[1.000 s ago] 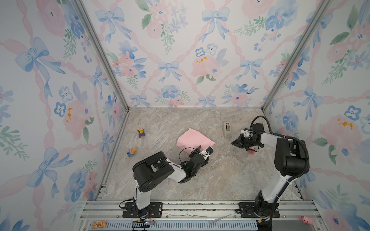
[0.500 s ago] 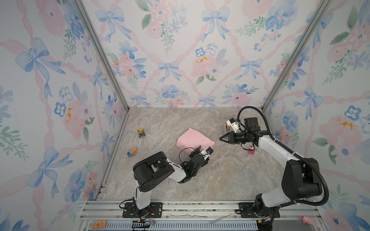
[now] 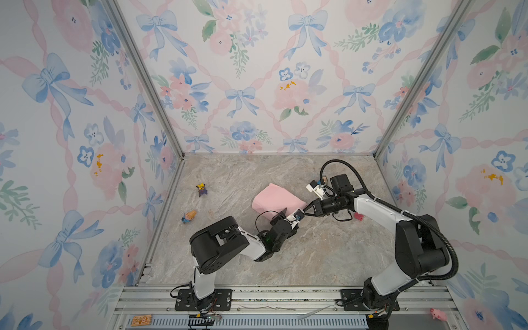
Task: Wrap a gift box in wrapping paper
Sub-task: Wrap the gift box with the wrapping paper.
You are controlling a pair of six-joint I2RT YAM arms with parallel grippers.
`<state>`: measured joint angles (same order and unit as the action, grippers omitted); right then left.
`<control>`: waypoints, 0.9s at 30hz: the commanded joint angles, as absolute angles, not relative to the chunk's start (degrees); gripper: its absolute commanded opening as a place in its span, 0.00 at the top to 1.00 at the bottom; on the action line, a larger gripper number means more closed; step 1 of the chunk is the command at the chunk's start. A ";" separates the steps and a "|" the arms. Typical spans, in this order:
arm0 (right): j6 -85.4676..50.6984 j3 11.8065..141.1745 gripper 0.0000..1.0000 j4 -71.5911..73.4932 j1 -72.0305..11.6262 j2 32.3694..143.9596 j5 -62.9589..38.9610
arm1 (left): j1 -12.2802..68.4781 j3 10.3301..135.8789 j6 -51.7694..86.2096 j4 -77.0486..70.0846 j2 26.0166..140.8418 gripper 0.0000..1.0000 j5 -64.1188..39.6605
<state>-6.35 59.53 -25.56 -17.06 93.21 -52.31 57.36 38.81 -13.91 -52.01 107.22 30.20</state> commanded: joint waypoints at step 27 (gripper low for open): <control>-6.04 60.88 1.00 -26.82 -19.73 101.64 -53.26 | 56.78 35.97 -11.61 -41.51 110.57 0.41 28.22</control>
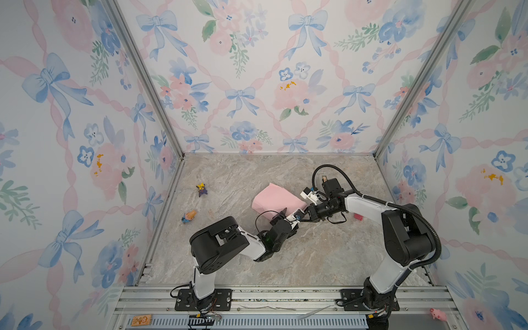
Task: Wrap a gift box in wrapping paper
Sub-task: Wrap the gift box with the wrapping paper.
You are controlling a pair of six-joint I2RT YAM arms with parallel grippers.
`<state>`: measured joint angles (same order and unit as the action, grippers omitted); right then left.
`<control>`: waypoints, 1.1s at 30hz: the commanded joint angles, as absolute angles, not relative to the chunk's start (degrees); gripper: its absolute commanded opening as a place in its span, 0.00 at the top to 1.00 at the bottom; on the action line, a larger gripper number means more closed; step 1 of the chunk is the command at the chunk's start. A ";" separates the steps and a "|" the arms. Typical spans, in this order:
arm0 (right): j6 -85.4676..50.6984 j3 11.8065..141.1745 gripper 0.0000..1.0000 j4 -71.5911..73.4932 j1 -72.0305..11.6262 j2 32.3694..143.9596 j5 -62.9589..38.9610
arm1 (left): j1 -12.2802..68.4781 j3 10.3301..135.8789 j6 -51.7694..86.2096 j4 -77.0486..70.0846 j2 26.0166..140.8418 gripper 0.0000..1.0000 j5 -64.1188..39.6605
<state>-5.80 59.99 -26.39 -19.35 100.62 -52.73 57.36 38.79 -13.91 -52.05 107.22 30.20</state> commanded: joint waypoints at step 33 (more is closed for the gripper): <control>-16.27 58.25 0.77 -15.31 -18.46 104.06 -51.42 | 56.80 35.90 -11.47 -41.92 110.89 0.41 28.14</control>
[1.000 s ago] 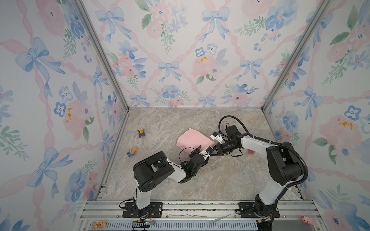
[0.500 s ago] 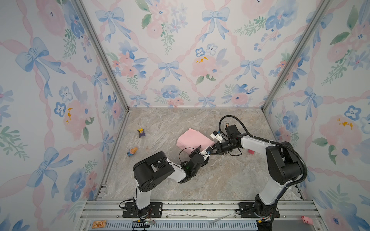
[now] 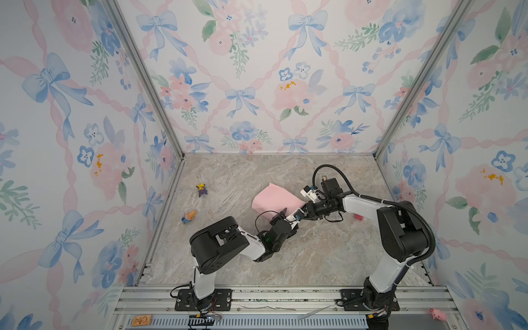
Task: Wrap a gift box in wrapping paper
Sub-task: Wrap the gift box with the wrapping paper.
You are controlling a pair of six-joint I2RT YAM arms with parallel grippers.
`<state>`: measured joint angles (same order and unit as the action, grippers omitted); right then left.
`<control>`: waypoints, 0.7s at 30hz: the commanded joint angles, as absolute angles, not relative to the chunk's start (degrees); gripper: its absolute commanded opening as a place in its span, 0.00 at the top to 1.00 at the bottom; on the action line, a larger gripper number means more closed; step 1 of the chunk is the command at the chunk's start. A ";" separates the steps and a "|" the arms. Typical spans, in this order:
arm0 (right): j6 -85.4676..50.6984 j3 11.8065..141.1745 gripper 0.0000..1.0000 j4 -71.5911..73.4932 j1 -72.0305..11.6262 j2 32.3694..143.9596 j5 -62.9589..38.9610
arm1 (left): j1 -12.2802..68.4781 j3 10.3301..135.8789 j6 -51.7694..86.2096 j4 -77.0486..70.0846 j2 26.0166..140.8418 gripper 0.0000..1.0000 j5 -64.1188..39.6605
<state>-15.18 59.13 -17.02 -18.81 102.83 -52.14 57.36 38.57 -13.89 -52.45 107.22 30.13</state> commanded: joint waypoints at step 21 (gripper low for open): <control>-20.05 56.05 0.61 -12.28 -17.60 102.58 -51.18 | 56.82 36.10 -11.55 -42.09 110.92 0.41 27.95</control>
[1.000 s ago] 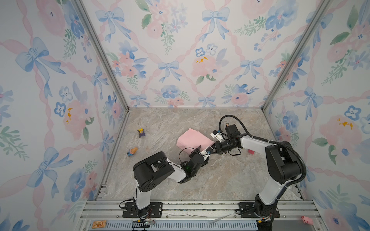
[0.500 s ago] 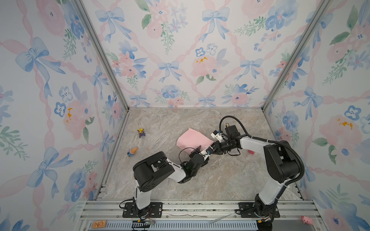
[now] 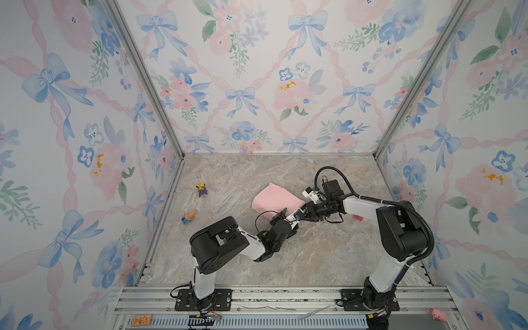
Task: Wrap a gift box in wrapping paper
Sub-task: Wrap the gift box with the wrapping paper.
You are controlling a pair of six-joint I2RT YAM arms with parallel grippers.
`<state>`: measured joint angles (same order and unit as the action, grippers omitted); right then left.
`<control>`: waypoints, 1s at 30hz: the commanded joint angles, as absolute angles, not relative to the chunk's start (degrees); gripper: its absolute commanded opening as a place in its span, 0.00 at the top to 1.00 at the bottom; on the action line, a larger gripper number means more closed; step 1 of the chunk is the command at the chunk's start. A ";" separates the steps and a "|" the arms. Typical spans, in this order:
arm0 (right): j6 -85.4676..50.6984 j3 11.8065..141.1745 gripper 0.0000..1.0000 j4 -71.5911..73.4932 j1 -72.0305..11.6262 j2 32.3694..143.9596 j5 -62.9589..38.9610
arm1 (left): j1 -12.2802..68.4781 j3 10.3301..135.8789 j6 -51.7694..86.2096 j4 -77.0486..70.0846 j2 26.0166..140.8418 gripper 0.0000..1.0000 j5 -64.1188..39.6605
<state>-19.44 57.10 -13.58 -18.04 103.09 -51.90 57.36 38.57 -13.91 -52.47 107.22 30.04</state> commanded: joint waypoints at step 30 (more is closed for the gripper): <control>-14.80 57.97 0.92 -20.52 -18.46 98.34 -52.65 | 56.78 36.22 -11.56 -42.28 111.10 0.41 27.60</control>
